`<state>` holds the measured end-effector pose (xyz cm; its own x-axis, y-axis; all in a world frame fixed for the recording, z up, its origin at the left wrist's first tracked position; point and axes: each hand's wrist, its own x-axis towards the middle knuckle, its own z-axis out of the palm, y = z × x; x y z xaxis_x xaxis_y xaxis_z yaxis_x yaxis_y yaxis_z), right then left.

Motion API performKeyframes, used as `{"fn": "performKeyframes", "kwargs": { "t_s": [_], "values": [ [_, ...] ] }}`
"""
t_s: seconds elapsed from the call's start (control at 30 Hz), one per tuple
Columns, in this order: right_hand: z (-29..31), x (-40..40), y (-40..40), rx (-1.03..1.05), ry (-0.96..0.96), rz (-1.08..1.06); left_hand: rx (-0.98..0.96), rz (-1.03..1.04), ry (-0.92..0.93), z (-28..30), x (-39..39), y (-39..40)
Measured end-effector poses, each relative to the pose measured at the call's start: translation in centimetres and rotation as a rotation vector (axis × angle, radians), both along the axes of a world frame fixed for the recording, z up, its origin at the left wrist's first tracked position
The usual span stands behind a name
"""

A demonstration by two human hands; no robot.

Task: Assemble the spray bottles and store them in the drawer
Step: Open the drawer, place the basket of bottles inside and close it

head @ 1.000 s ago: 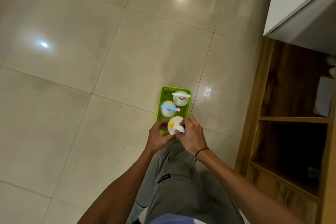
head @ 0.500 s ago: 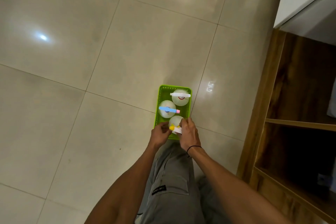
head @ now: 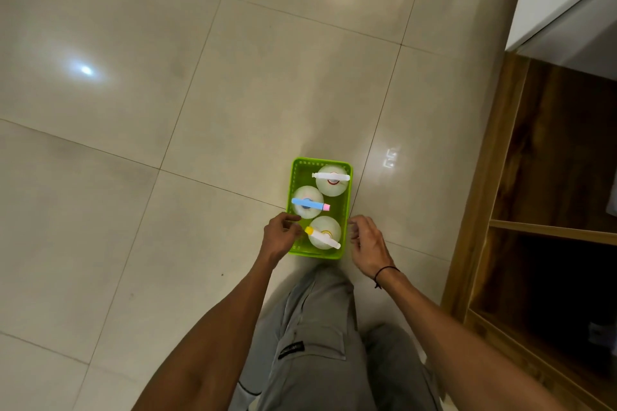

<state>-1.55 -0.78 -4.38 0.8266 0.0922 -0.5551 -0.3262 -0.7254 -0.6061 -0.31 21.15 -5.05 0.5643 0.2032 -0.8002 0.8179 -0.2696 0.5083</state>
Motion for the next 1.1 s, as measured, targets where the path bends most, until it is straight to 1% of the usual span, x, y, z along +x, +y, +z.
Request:
{"fn": "performKeyframes", "kwargs": {
  "t_s": [0.1,0.2,0.27,0.37,0.43,0.5,0.63,0.8,0.97,1.1],
  "values": [
    [-0.7,0.6,-0.1,-0.010,0.036,-0.136,0.066,0.024,-0.022,0.1,0.6,0.4],
    [-1.6,1.5,0.5,0.041,0.137,-0.277,0.166,0.007,-0.057,-0.2,1.1,0.7],
    [-2.1,2.4,1.2,0.100,0.236,-0.371,0.183,-0.016,-0.063,-0.5,1.4,0.8],
    [-3.3,3.6,2.1,0.166,0.390,-0.473,0.121,-0.120,0.001,-1.2,1.9,0.6],
    [-4.1,4.2,2.5,0.182,0.487,-0.481,0.035,-0.192,0.060,-1.7,2.1,0.1],
    [-4.5,4.5,2.7,0.201,0.544,-0.453,0.018,-0.262,0.093,-2.1,2.1,-0.5],
    [-4.0,4.9,1.9,0.172,0.554,-0.435,0.056,-0.310,0.093,-1.9,2.5,-1.2],
    [-1.4,6.3,-0.5,0.150,0.523,-0.461,0.014,-0.341,0.039,0.4,4.8,-2.0],
    [4.1,9.0,-1.6,0.109,0.479,-0.483,0.025,-0.441,-0.032,4.5,8.2,-2.9],
    [8.9,11.0,-2.1,0.126,0.469,-0.523,0.031,-0.516,-0.077,8.8,10.9,-3.0]
  ]
}}
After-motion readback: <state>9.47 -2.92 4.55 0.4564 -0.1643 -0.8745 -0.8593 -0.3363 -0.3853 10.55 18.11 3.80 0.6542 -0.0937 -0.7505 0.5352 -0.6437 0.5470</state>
